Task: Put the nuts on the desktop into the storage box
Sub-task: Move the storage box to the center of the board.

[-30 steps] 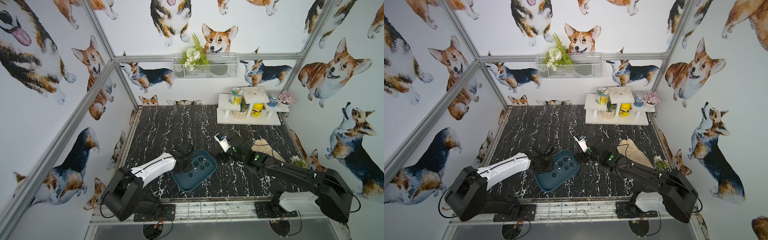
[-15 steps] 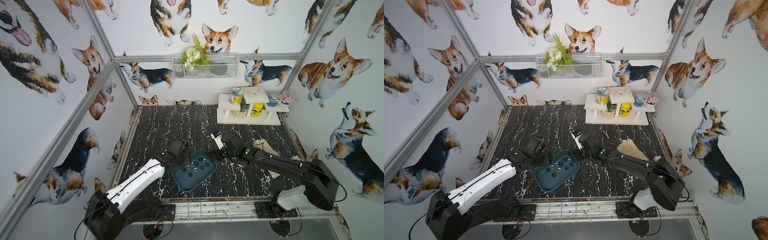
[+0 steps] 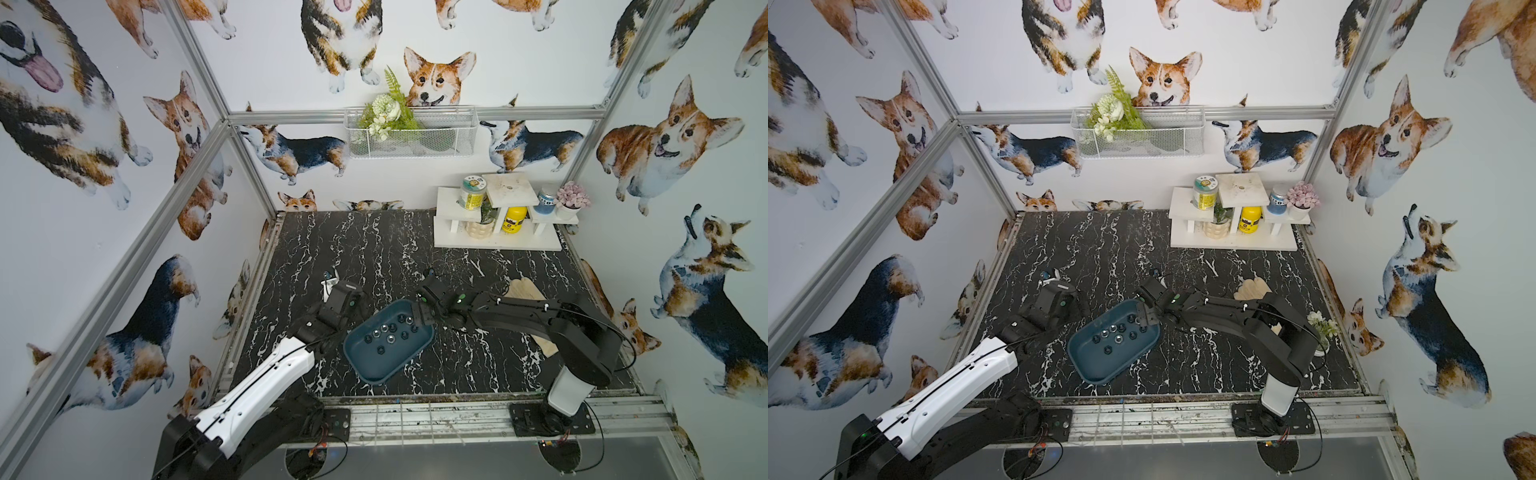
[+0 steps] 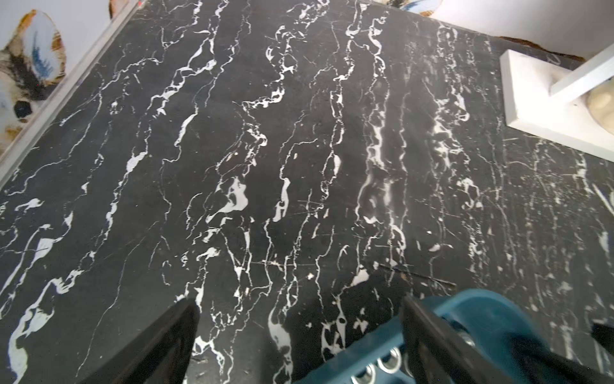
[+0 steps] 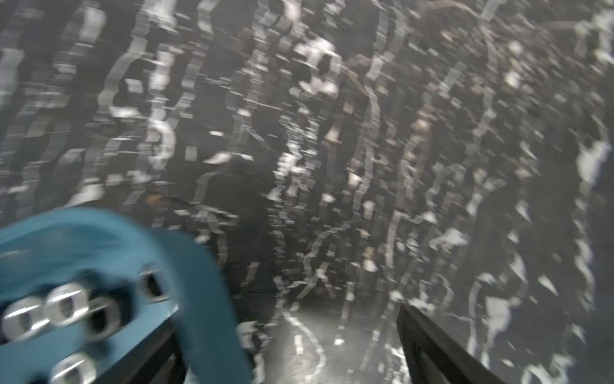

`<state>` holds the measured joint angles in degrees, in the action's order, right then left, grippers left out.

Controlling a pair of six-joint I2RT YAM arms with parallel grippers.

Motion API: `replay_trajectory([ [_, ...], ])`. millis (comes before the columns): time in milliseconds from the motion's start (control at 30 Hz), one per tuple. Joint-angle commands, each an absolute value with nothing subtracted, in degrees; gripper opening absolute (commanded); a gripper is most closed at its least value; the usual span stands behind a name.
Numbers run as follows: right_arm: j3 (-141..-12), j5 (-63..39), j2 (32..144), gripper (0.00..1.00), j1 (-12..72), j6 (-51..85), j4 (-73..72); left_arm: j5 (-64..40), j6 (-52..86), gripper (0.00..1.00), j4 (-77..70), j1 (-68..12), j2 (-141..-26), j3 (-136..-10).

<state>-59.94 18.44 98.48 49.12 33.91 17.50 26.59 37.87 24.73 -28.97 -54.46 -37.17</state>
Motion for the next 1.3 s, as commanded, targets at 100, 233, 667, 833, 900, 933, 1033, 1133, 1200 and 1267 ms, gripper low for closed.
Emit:
replay_trajectory([
  [100, -54.05, 27.26, 93.09, 1.0, 49.03, 47.88, 21.71, 30.12, 36.39, 1.0, 15.62, -26.81, -51.14, -34.94],
  [233, -45.5, 24.48, 84.45, 1.0, 49.13, 56.67, 19.98, 31.3, 36.47, 1.0, 12.78, -26.72, -50.39, -34.29],
  [667, -36.06, 26.24, 66.45, 1.0, 49.66, 63.31, 27.39, 37.21, 30.25, 1.0, -4.39, -26.54, -50.99, -27.91],
  [833, -41.29, 34.06, 61.53, 1.0, 49.66, 51.81, 24.66, 30.06, 22.87, 1.0, -13.96, -26.49, -48.86, -21.49],
  [900, -42.38, 40.57, 60.5, 1.0, 49.58, 48.11, 23.25, 29.13, 20.29, 1.0, -21.82, -26.53, -46.32, -16.13],
  [933, -42.25, 44.4, 59.93, 1.0, 49.58, 46.14, 21.71, 29.45, 18.7, 1.0, -25.31, -26.46, -44.93, -13.74],
  [1033, -37.88, 52.04, 57.51, 1.0, 49.62, 33.95, 11.27, 32.88, 11.75, 1.0, -31.28, -26.46, -43.13, -9.91],
  [1133, -30.86, 59.14, 54.35, 1.0, 49.6, 19.82, -3.71, 32.72, 2.49, 1.0, -32.57, -26.39, -45.11, -10.03],
  [1200, -24.36, 56.81, 51.28, 1.0, 48.18, 4.21, -18.05, 28.44, -3.39, 1.0, -34.93, -26.14, -46.78, -9.66],
  [1267, -19.57, 47.88, 48.42, 1.0, 43.42, -2.84, -24.48, 26.5, -7.23, 1.0, -38.25, -25.98, -47.8, -8.43],
])
